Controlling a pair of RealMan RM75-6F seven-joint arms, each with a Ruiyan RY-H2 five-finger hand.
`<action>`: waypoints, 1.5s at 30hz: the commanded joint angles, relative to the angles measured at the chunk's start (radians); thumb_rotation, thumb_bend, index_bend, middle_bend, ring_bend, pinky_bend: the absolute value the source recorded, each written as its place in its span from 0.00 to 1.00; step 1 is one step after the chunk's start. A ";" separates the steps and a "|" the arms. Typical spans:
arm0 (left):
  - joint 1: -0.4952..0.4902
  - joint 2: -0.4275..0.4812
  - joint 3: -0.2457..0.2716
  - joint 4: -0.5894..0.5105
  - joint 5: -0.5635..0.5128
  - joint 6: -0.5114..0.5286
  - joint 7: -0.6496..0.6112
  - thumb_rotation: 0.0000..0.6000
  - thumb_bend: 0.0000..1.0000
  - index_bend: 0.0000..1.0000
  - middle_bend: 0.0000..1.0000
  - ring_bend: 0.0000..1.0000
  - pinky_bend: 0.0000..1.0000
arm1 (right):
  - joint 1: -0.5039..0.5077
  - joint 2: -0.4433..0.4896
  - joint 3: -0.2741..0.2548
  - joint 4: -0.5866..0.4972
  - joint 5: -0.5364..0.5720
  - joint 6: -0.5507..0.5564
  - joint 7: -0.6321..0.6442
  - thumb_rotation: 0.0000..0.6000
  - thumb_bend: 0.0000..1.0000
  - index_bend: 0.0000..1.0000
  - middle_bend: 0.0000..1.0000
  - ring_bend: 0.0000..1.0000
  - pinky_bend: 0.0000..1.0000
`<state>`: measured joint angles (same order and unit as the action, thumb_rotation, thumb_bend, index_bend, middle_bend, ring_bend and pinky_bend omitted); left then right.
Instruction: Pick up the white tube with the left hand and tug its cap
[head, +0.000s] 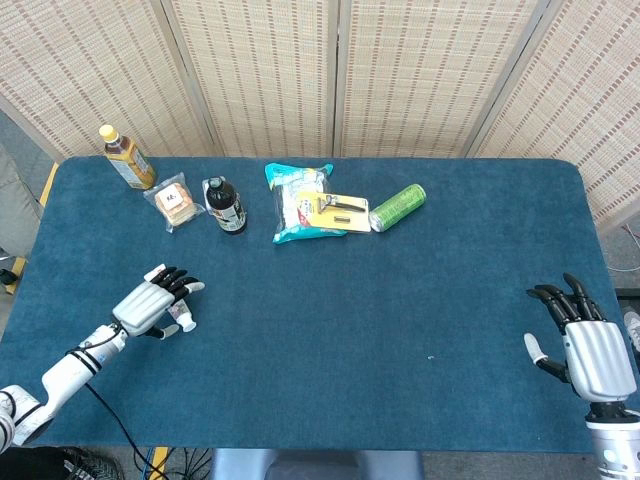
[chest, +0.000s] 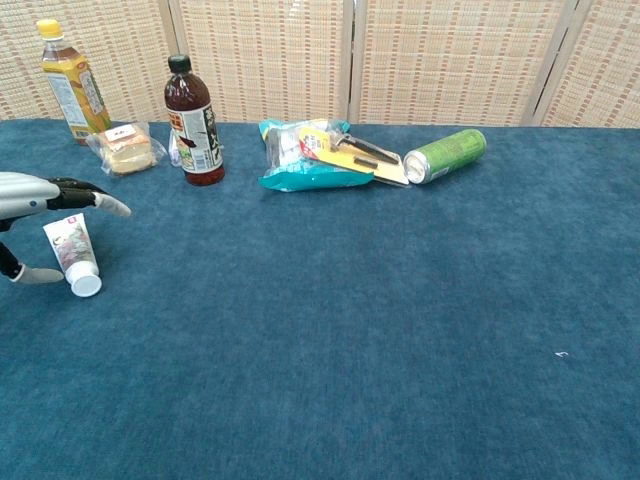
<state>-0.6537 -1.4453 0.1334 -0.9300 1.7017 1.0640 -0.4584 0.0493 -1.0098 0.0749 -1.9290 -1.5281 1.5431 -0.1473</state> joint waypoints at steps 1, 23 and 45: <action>-0.004 -0.025 0.003 0.024 0.004 -0.009 0.002 1.00 0.25 0.03 0.10 0.00 0.00 | -0.003 0.004 -0.003 -0.002 -0.003 0.002 0.006 1.00 0.27 0.26 0.25 0.11 0.24; -0.121 -0.113 -0.122 0.115 -0.117 -0.157 0.116 1.00 0.25 0.05 0.10 0.00 0.00 | -0.026 0.011 -0.009 0.018 0.008 0.016 0.036 1.00 0.27 0.26 0.25 0.10 0.24; -0.004 -0.001 -0.129 -0.091 -0.251 -0.161 0.246 1.00 0.25 0.29 0.25 0.07 0.00 | -0.014 0.006 -0.007 0.060 0.007 -0.011 0.094 1.00 0.27 0.26 0.25 0.10 0.24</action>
<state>-0.6567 -1.4385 0.0101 -1.0272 1.4581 0.9090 -0.2184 0.0352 -1.0042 0.0681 -1.8688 -1.5208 1.5318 -0.0537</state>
